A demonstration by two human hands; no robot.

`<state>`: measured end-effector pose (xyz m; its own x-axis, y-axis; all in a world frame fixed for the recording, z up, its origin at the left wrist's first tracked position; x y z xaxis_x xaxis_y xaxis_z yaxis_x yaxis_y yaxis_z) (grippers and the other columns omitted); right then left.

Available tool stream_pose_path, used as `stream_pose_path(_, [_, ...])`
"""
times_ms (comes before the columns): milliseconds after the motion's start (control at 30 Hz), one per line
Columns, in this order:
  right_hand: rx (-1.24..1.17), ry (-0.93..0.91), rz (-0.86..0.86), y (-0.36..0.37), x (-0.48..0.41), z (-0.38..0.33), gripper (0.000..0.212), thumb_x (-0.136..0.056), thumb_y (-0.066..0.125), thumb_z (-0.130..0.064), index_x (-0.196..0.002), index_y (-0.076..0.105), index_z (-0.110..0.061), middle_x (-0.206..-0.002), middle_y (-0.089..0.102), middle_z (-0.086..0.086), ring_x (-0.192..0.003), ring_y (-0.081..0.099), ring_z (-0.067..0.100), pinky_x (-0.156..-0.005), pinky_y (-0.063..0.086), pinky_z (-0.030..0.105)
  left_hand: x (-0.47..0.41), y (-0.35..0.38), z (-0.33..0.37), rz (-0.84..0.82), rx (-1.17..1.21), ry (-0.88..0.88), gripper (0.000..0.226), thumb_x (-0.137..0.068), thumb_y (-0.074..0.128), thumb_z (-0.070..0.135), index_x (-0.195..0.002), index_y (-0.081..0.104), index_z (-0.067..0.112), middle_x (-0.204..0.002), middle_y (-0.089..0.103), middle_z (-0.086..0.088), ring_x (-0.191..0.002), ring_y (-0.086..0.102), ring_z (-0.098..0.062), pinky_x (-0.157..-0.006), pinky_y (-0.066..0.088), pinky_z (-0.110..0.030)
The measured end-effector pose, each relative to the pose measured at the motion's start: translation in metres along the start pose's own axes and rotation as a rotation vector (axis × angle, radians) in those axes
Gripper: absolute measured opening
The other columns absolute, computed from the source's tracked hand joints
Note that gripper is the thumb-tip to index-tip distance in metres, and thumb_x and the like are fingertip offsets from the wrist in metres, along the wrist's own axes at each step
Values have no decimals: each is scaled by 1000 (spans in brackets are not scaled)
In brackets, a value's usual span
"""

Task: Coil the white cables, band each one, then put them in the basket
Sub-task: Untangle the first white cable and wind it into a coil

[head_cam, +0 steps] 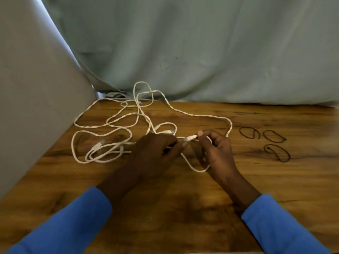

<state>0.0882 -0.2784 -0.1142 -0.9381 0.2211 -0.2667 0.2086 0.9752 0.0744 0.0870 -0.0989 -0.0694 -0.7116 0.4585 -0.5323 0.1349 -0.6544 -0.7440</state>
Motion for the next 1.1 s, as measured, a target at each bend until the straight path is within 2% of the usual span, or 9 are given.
stream_pose_path(233, [29,-39,-22,2,14,-2,19,-100,65,-29,-96,76,-13,-92,76,11,-89,73,34,-85,60,58,23,-9,15,83,-70,12,43,-99,49,57,-68,58,28,-59,55,9,-56,53,-8,-54,36,-32])
stream_pose_path(400, [16,-75,24,-4,13,-4,25,-100,63,-38,-95,71,-15,-63,63,-1,-56,55,17,-56,46,32,18,-13,22,-45,-253,-156,21,-90,65,52,-93,67,32,-82,67,14,-83,64,-9,-68,47,-30])
stream_pose_path(467, [-115,-8,-19,-3,14,1,26,-104,56,-37,-102,63,-12,-56,54,4,-49,46,20,-48,39,28,16,-4,28,-158,-380,-196,25,-90,64,56,-102,65,34,-96,70,12,-94,65,-13,-76,50,-32])
stream_pose_path(600, [-361,126,1,-6,12,2,25,-110,42,-31,-118,58,-13,-61,64,6,-50,60,18,-49,51,30,11,23,53,-327,-640,-91,52,-92,46,75,-116,66,33,-104,71,2,-98,66,-21,-75,47,-33])
stream_pose_path(733, [-850,343,20,-22,1,10,25,-106,41,-23,-99,59,-7,-70,58,5,-55,55,14,-56,45,26,18,29,62,-428,-398,39,34,-101,50,56,-129,62,41,-120,72,11,-107,67,-12,-84,48,-28])
stream_pose_path(833, [-1042,339,-53,-39,-8,3,23,-95,47,-28,-89,60,-11,-60,43,-3,-46,36,10,-47,30,22,26,16,52,-479,-185,26,16,-100,62,44,-115,68,42,-95,68,36,-88,63,10,-76,45,-15])
stream_pose_path(900, [-1070,320,-141,-43,-10,-3,36,-99,45,-41,-91,63,-11,-52,36,-6,-38,29,7,-40,23,21,29,8,44,-501,-126,-46,15,-98,67,39,-87,73,33,-69,64,30,-69,61,5,-63,38,-11])
stream_pose_path(1000, [-975,322,-227,-40,-10,-5,37,-103,48,-44,-96,67,-12,-43,28,-7,-33,24,5,-36,17,20,33,-2,36,-426,-17,-170,41,-97,61,52,-77,77,20,-66,70,7,-65,65,-9,-61,42,-13])
stream_pose_path(1100, [-890,343,-196,-43,-10,-1,35,-103,51,-35,-118,68,-9,-44,26,-7,-32,23,5,-34,18,19,36,-6,29,-351,2,-174,41,-97,55,56,-80,81,29,-73,73,16,-71,67,-6,-69,47,-18])
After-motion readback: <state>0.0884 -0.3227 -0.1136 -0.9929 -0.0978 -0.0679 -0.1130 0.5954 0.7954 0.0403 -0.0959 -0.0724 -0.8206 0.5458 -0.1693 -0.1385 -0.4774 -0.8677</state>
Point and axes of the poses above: each hand's wrist, its own x-axis away from the middle knuckle, its own y-axis out of the palm, z = x × y, the point moved 8 cm from there along -x, towards the middle knuckle
